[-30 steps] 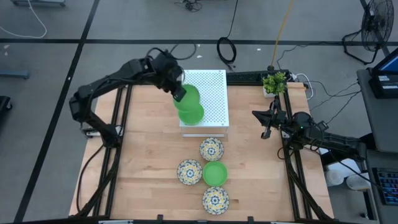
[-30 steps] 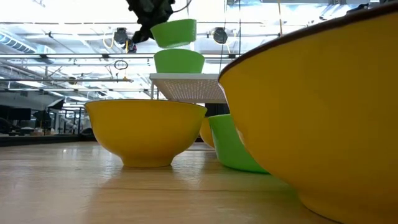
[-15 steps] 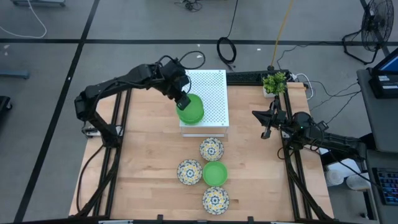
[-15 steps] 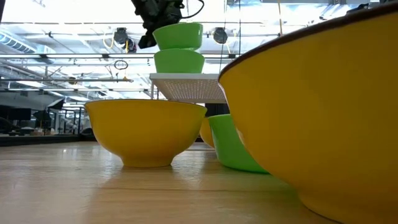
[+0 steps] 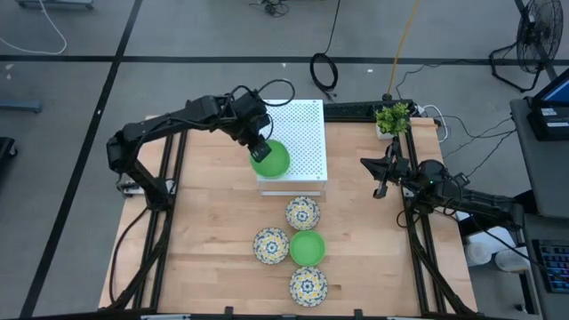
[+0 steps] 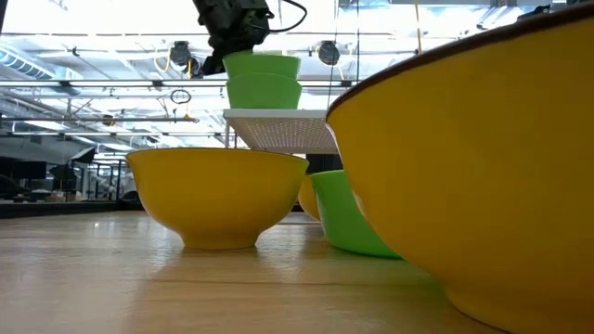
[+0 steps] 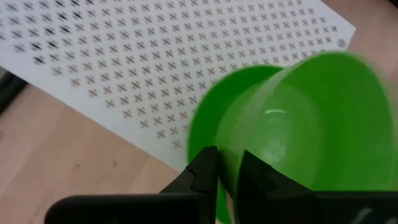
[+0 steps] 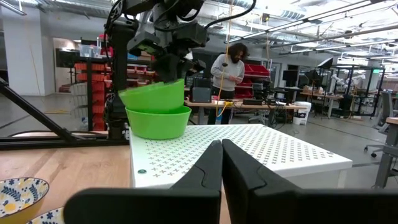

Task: Pick & Place Mini bowls
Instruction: Stack the bottom green bowl on the shelf

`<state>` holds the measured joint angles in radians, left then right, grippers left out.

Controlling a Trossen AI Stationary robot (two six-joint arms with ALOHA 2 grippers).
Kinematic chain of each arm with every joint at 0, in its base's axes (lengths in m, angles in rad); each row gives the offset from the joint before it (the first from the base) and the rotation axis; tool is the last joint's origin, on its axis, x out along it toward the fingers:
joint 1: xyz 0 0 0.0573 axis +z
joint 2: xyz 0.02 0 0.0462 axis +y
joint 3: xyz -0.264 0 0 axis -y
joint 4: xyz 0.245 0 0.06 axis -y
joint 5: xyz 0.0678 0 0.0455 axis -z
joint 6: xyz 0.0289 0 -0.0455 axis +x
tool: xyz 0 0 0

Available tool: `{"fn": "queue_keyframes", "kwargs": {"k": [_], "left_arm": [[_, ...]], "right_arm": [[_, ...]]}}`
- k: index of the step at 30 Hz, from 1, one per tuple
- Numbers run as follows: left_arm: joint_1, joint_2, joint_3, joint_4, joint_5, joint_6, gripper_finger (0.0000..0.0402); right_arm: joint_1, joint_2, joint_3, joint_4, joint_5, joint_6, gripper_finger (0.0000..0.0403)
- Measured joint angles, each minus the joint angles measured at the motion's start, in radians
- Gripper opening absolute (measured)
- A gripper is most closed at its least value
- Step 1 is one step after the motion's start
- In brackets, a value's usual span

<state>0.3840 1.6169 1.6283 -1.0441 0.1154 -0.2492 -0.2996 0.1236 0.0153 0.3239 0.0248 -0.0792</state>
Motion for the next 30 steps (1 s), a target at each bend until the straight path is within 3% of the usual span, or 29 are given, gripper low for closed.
{"fn": "queue_keyframes", "kwargs": {"k": [16, 25, 30], "left_arm": [[0.000, 0.000, 0.000, 0.003, -0.012, 0.035, 0.0043], [0.000, 0.000, -0.001, 0.074, -0.043, 0.054, 0.0164], [-0.001, 0.000, -0.001, 0.073, -0.102, 0.150, 0.0210]], "right_arm": [[0.000, 0.000, 0.000, 0.000, 0.000, 0.000, 0.0000], [0.000, 0.000, 0.000, 0.000, 0.000, 0.000, 0.0000], [0.000, 0.000, 0.000, 0.000, 0.000, 0.000, 0.0000]]}}
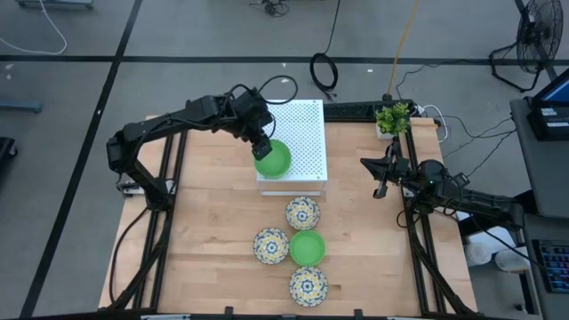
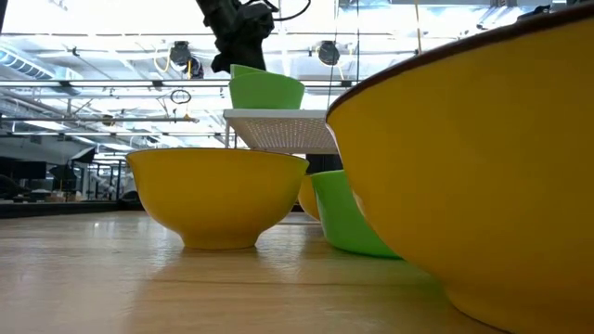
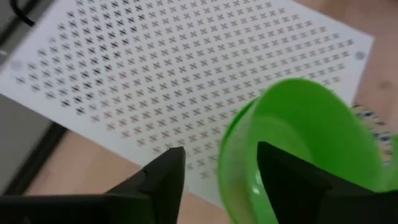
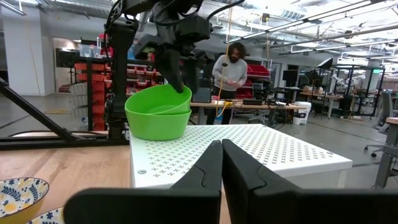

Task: Pick & Place Mini bowls
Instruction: Stack the bottom green bowl on the shelf

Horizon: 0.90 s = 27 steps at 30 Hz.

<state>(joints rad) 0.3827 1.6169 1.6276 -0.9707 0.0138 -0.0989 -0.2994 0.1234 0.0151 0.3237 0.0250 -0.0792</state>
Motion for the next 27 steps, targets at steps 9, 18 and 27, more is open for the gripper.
{"fn": "queue_keyframes", "kwargs": {"k": [9, 18, 27], "left_arm": [[-0.035, -0.025, 0.000, 0.063, -0.145, 0.108, 0.0209], [-0.121, -0.049, 0.001, 0.081, -0.167, 0.145, 0.0179], [-0.185, 0.038, 0.000, 0.007, -0.178, 0.177, 0.0024]], "right_arm": [[0.000, 0.000, 0.000, 0.000, 0.000, 0.000, 0.0000], [0.000, 0.000, 0.000, 0.001, 0.000, 0.000, 0.0000], [0.000, 0.000, 0.000, 0.000, 0.000, 0.000, 0.0000]]}}
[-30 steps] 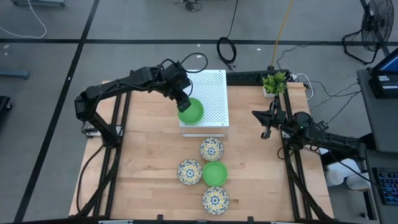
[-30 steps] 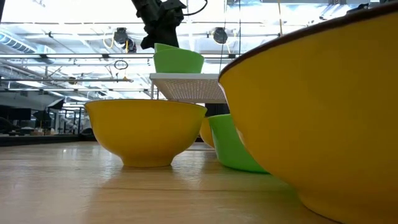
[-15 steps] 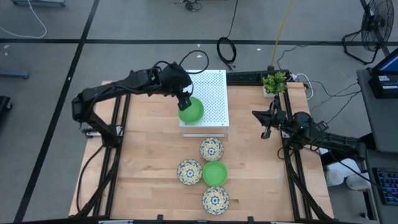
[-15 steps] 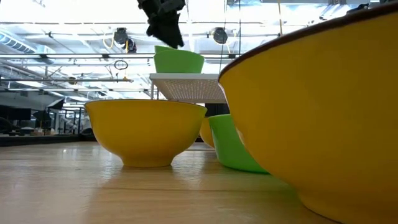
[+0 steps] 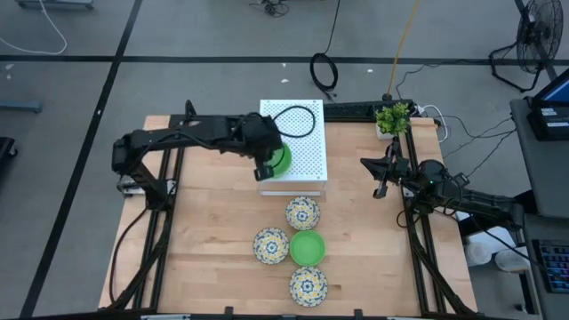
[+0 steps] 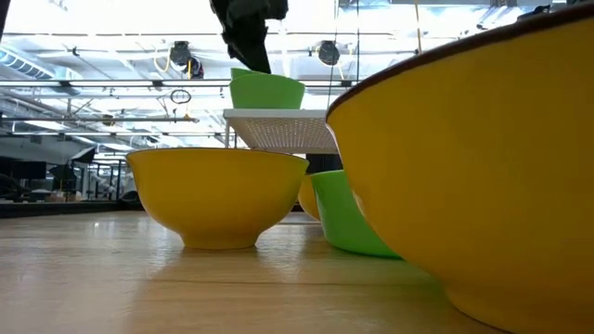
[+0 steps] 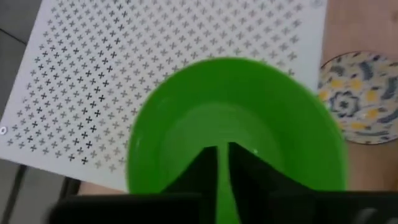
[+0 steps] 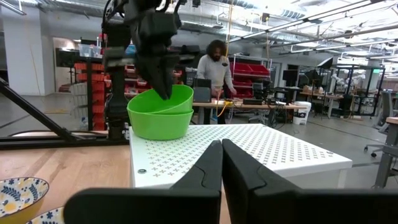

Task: Pick & Place Mini bowls
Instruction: Stack the bottom green bowl on the shelf

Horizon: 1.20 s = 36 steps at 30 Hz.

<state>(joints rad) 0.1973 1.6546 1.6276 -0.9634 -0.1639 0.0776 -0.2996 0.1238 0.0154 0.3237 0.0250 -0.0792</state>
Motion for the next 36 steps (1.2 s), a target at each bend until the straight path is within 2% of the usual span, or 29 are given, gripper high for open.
{"fn": "queue_keyframes", "kwargs": {"k": [2, 4, 7, 13, 17, 24, 27, 31, 36], "left_arm": [[0.001, 0.019, 0.000, 0.001, -0.048, -0.009, 0.0010], [0.005, 0.041, 0.000, 0.002, -0.091, -0.011, 0.0017], [0.015, 0.070, 0.000, -0.005, -0.092, -0.012, 0.0021], [0.048, 0.110, 0.000, -0.022, 0.091, -0.038, 0.0005], [0.055, 0.114, 0.000, -0.023, 0.141, -0.045, 0.0018], [0.057, 0.111, 0.000, -0.023, 0.124, -0.058, 0.0021], [0.056, 0.102, 0.000, -0.012, 0.066, -0.056, 0.0021], [0.055, 0.065, 0.001, 0.011, 0.016, -0.054, 0.0021], [0.043, -0.002, 0.001, 0.052, 0.015, -0.055, 0.0021]], "right_arm": [[0.000, 0.000, 0.000, 0.000, 0.000, 0.000, 0.0000], [0.000, 0.000, 0.000, 0.000, 0.000, 0.000, 0.0000], [0.000, 0.000, 0.000, 0.000, 0.000, 0.000, 0.0000], [0.000, 0.000, 0.000, 0.000, 0.000, 0.000, 0.0000], [0.000, 0.000, 0.000, 0.000, 0.000, 0.000, 0.0000], [0.000, 0.000, 0.000, 0.000, 0.000, 0.000, 0.0000], [0.000, 0.000, 0.000, 0.000, 0.000, 0.000, 0.0000], [0.000, 0.000, 0.000, 0.000, 0.000, 0.000, 0.0000], [0.000, 0.000, 0.000, 0.000, 0.000, 0.000, 0.0000]]}}
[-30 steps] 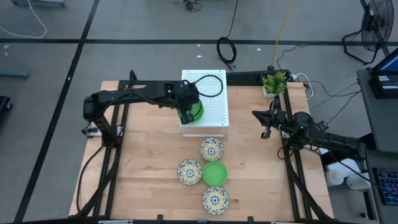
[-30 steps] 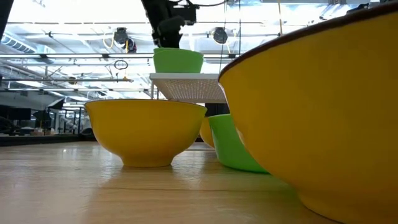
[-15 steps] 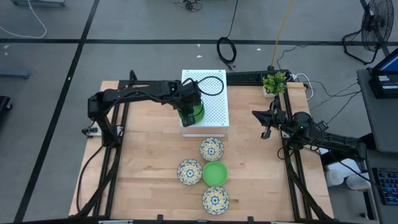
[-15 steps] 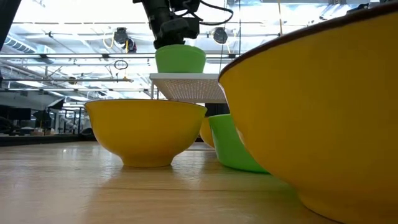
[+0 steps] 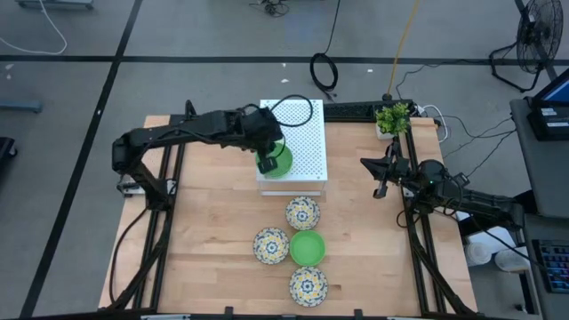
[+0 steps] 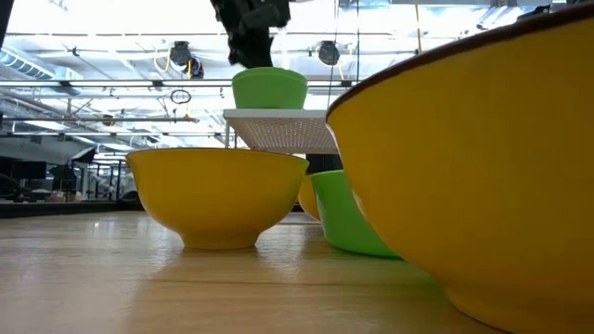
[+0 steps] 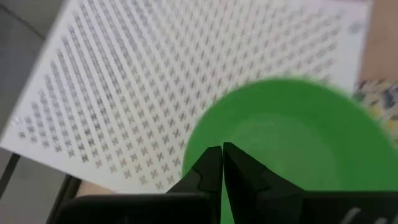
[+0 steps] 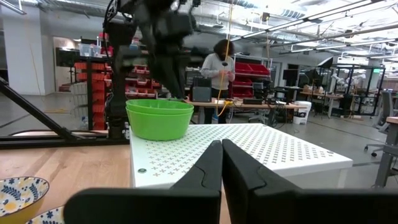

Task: Pick & Place Mini bowls
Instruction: Stack the bottom green bowl on the shelf, then stack the green bowl on the shelf

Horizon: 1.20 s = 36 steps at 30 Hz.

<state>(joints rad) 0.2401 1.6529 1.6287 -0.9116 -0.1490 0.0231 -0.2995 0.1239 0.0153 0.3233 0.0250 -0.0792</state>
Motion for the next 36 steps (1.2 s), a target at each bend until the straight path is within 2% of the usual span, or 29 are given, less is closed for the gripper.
{"fn": "queue_keyframes", "kwargs": {"k": [10, 15, 18, 21, 30, 33, 36], "left_arm": [[-0.073, -0.139, 0.000, -0.042, 0.001, -0.013, 0.0021], [-0.100, -0.194, -0.001, -0.132, 0.001, -0.080, 0.0021], [-0.123, -0.237, -0.037, -0.123, -0.006, -0.117, 0.0021], [-0.160, -0.303, -0.167, -0.035, -0.050, -0.104, 0.0021], [-0.201, -0.639, -0.780, 0.466, -0.096, -0.035, 0.0021], [-0.201, -0.774, -0.900, 0.574, -0.096, 0.006, 0.0021], [-0.201, -0.898, -0.968, 0.622, -0.077, 0.032, 0.0021]], "right_arm": [[0.000, 0.005, 0.000, -0.001, 0.000, 0.000, 0.0000], [0.000, 0.005, 0.000, 0.000, 0.000, 0.000, 0.0000], [0.000, 0.005, 0.000, 0.000, 0.000, 0.000, 0.0000], [0.000, 0.005, 0.000, 0.000, 0.000, 0.000, 0.0000], [0.000, 0.006, 0.000, -0.001, 0.000, 0.000, 0.0000], [0.000, 0.006, 0.000, 0.000, 0.000, 0.000, 0.0000], [0.000, 0.006, 0.000, 0.000, 0.000, 0.000, 0.0000]]}}
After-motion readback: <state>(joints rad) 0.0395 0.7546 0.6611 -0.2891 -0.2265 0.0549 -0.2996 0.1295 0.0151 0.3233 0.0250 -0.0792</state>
